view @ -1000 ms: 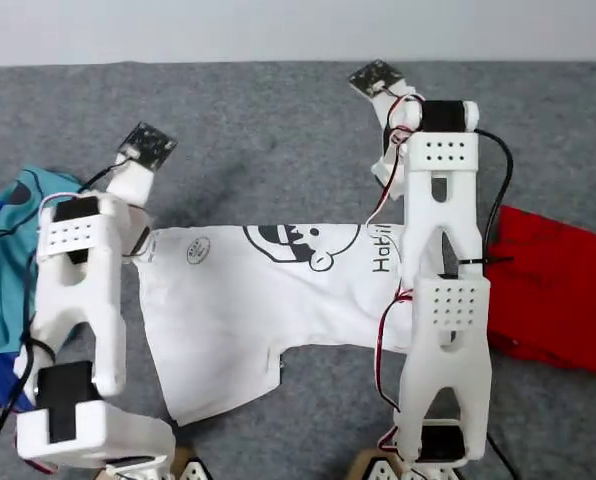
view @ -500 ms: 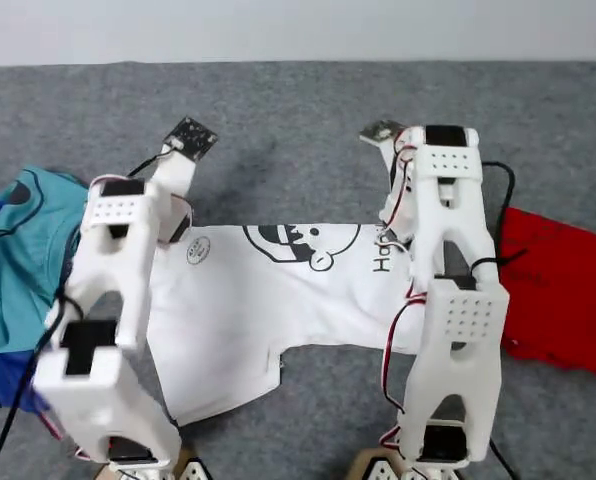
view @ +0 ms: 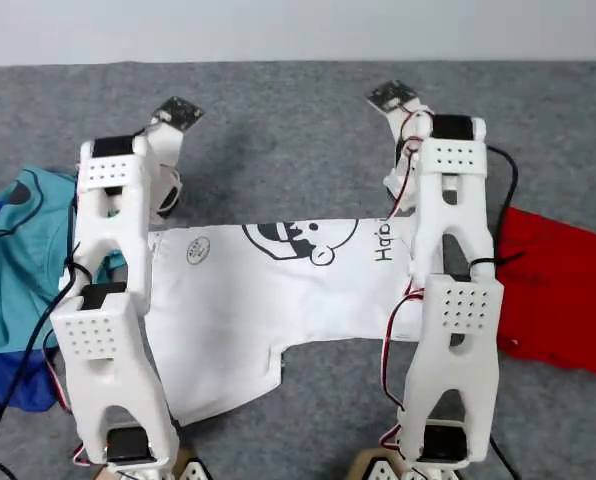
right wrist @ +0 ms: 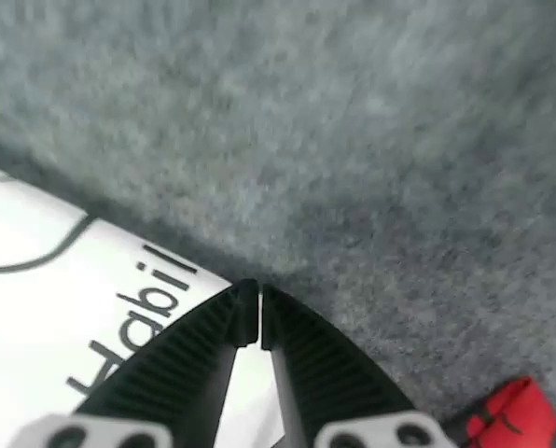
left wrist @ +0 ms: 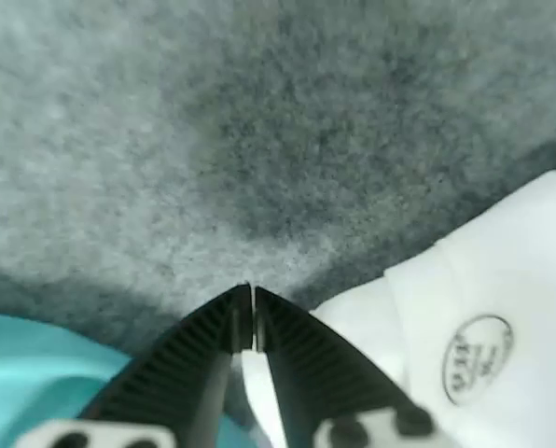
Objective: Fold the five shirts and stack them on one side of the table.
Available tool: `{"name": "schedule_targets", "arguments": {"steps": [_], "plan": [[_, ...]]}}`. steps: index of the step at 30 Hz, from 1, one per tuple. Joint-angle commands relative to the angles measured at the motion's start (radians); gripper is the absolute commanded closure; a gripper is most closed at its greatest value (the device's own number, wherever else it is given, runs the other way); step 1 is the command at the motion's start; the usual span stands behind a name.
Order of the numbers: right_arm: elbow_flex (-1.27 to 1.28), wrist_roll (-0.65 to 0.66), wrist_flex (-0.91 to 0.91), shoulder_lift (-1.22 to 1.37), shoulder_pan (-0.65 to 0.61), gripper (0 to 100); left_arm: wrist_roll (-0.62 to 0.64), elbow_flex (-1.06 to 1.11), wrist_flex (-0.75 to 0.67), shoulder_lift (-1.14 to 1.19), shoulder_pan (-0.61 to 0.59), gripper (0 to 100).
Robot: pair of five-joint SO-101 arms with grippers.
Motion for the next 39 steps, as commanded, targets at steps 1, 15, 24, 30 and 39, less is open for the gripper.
{"name": "schedule_targets", "arguments": {"steps": [1,15,24,30,39], "plan": [[-0.11,-0.011,0.091,-0.012,-0.056,98.0,0.008,-0.116,0.1,-0.009,-0.008,99],[0.055,-0.11,0.228,-0.067,0.001,97.9,0.107,-0.389,0.348,-0.009,-0.026,99],[0.063,-0.109,0.213,-0.097,0.088,97.9,0.146,-0.386,0.348,-0.009,-0.023,99],[0.057,-0.103,-0.068,0.001,0.18,97.9,0.149,-0.394,0.347,-0.008,0.0,99],[-0.218,-0.109,0.11,0.045,0.183,97.9,0.144,-0.389,0.348,-0.008,0.003,99]]}}
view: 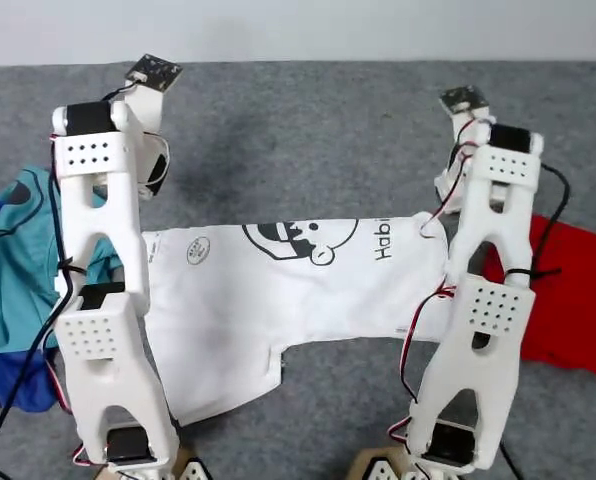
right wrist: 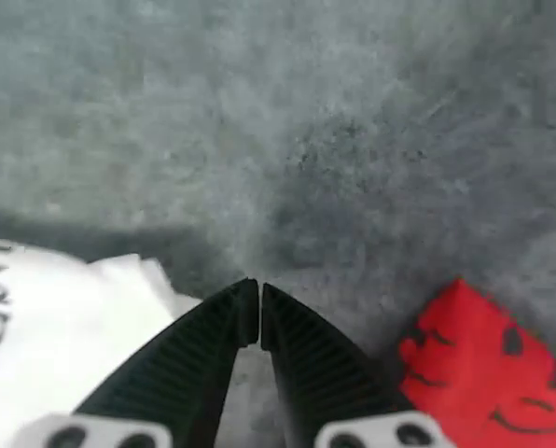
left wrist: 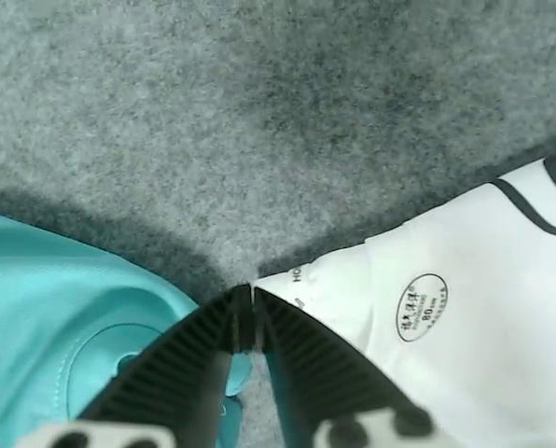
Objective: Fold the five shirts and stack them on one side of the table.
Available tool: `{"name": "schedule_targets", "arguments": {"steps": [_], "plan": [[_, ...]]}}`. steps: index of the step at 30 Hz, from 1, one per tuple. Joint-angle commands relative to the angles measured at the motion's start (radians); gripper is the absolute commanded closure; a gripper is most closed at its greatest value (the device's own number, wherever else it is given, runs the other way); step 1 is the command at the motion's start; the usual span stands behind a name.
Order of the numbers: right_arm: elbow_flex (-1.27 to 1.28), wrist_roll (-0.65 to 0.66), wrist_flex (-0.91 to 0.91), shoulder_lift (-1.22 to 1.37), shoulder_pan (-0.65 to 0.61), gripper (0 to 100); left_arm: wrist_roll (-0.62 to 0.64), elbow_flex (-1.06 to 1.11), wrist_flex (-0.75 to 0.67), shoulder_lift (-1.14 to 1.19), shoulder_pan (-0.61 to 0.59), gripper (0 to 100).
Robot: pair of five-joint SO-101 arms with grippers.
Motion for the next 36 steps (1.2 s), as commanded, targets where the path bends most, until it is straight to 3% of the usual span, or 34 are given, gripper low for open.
{"name": "schedule_targets", "arguments": {"steps": [1,6,11,14,20,24,29,36], "plan": [[-0.187,-0.009,0.156,-0.013,-0.019,97.9,0.003,-0.033,0.025,-0.009,0.006,99],[-0.21,-0.031,0.223,-0.045,-0.041,97.9,0.003,-0.031,0.026,-0.009,0.003,99],[0.011,-0.035,0.225,-0.163,-0.044,96.8,0.005,0.013,0.029,-0.064,0.037,99],[0.213,-0.034,0.222,-0.283,-0.048,93.9,-0.005,0.2,0.029,-0.189,0.114,99],[0.445,-0.032,0.222,-0.47,-0.024,93.4,-0.155,0.685,0.023,-0.422,0.284,99],[0.537,-0.032,0.222,-0.587,-0.004,93.3,-0.244,0.866,0.021,-0.457,0.321,99],[0.68,-0.032,0.222,-0.748,-0.036,93.3,-0.338,0.894,0.021,-0.499,0.281,99],[0.962,0.032,0.219,-1.055,-0.255,93.2,-0.227,0.895,-0.017,-0.792,0.038,99]]}}
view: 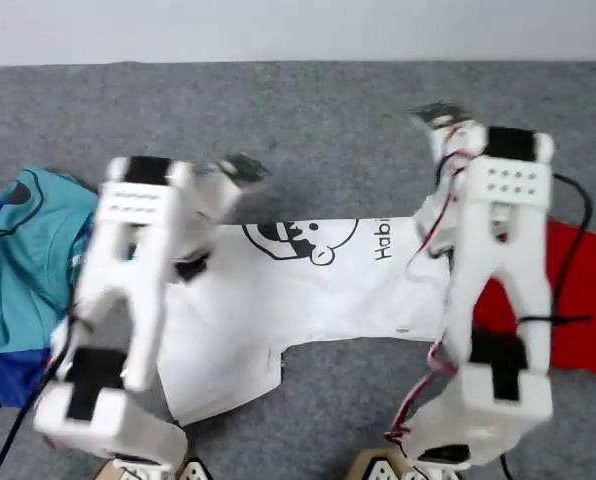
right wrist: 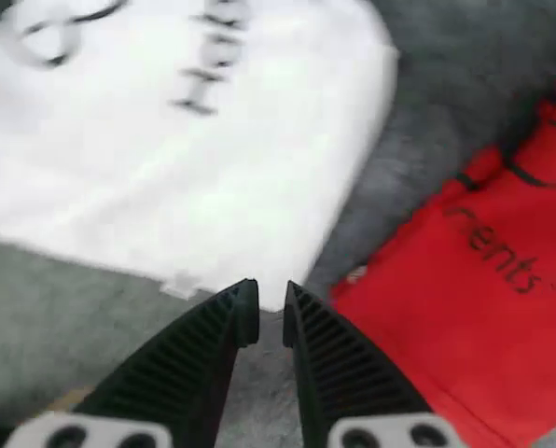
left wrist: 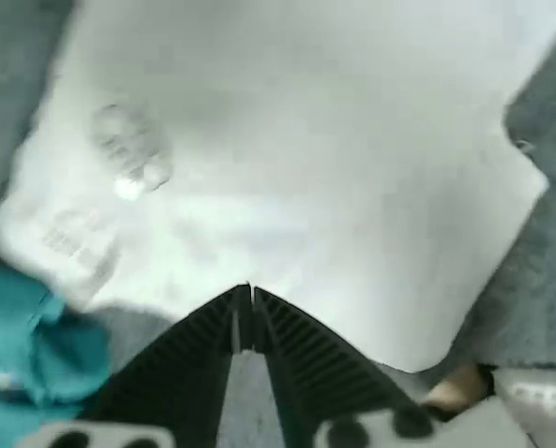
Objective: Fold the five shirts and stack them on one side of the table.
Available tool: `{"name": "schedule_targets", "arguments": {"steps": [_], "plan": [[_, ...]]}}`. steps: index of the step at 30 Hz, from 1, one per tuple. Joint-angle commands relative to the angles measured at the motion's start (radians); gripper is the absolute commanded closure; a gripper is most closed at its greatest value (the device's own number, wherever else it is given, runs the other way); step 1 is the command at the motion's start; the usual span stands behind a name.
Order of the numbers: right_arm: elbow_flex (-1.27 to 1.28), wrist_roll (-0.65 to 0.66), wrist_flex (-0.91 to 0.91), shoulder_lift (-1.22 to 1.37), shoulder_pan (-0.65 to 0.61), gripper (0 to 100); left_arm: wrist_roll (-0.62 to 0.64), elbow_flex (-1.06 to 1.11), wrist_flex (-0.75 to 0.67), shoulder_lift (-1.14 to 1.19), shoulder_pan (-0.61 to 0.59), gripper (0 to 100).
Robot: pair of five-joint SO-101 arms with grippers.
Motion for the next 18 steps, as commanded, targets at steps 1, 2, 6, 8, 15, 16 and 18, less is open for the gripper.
{"name": "schedule_targets", "arguments": {"steps": [1,2,6,8,15,16,18], "plan": [[0.112,0.041,0.038,-0.197,-0.15,93.1,0.046,0.001,-0.034,-0.19,-0.175,99],[0.149,0.054,0.036,-0.229,-0.199,92.4,0.046,0.002,-0.051,-0.222,-0.238,99],[0.261,0.075,0.022,-0.275,-0.417,83.1,0.044,0.007,-0.106,-0.261,-0.466,99],[0.296,0.081,0.016,-0.274,-0.524,79.8,0.044,0.007,-0.106,-0.238,-0.563,99],[0.39,0.114,-0.073,-0.274,-0.892,77.8,0.043,0.004,-0.192,-0.112,-0.868,99],[0.408,0.124,-0.091,-0.274,-0.931,76.3,0.043,0.002,-0.199,-0.098,-0.899,99],[0.451,0.132,-0.134,-0.274,-0.983,73.4,0.043,0.002,-0.204,-0.075,-0.951,99]]}}
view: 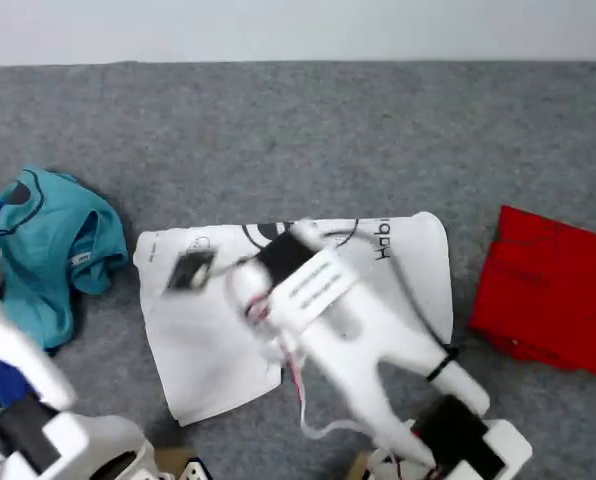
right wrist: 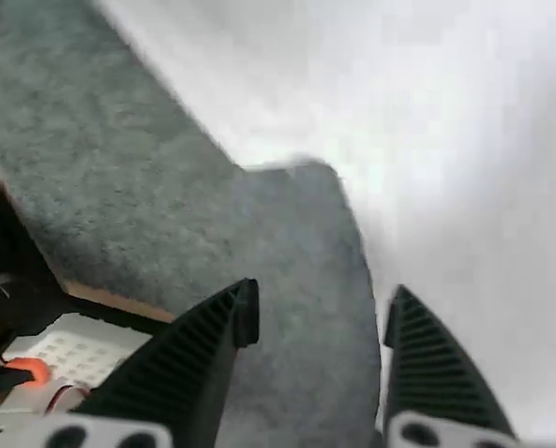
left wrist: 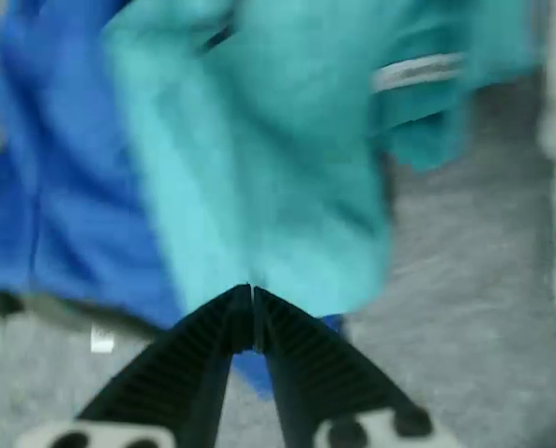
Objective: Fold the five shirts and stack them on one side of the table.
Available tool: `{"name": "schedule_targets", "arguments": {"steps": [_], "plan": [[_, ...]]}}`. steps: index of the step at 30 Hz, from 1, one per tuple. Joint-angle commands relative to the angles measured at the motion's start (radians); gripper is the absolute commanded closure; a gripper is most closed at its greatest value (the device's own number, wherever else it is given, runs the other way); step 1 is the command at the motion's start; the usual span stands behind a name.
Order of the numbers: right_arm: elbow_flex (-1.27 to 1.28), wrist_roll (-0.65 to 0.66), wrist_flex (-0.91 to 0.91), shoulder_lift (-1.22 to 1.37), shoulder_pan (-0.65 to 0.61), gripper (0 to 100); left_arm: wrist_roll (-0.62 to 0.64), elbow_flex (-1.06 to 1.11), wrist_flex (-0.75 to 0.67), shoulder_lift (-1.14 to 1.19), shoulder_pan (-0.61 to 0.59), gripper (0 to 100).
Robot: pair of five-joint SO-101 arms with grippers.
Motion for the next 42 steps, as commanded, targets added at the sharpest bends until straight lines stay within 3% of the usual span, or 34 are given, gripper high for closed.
{"name": "schedule_targets", "arguments": {"steps": [1,9,17,22,28,32,36,42], "plan": [[0.048,0.026,-0.07,-0.047,-0.102,72.4,0.002,-0.008,-0.028,0.018,-0.1,99],[0.14,0.028,-0.2,-0.047,-0.245,71.5,0.002,-0.008,-0.028,0.034,-0.201,99],[0.361,0.029,-0.493,-0.045,-0.349,71.5,0.002,-0.008,-0.028,0.029,-0.265,99],[0.42,0.029,-0.631,-0.004,-0.352,71.7,0.003,-0.008,-0.028,0.028,-0.304,99],[0.362,0.029,-0.641,0.139,-0.344,72.3,0.003,-0.008,-0.023,0.028,-0.328,99],[0.305,0.032,-0.639,0.199,-0.338,83.4,0.003,-0.008,-0.026,0.028,-0.333,99],[0.273,0.133,-0.634,0.213,-0.338,97.6,0.003,-0.008,-0.025,0.028,-0.331,99],[0.272,0.167,-0.633,0.209,-0.321,98.8,0.002,-0.008,-0.023,0.028,-0.328,99]]}}
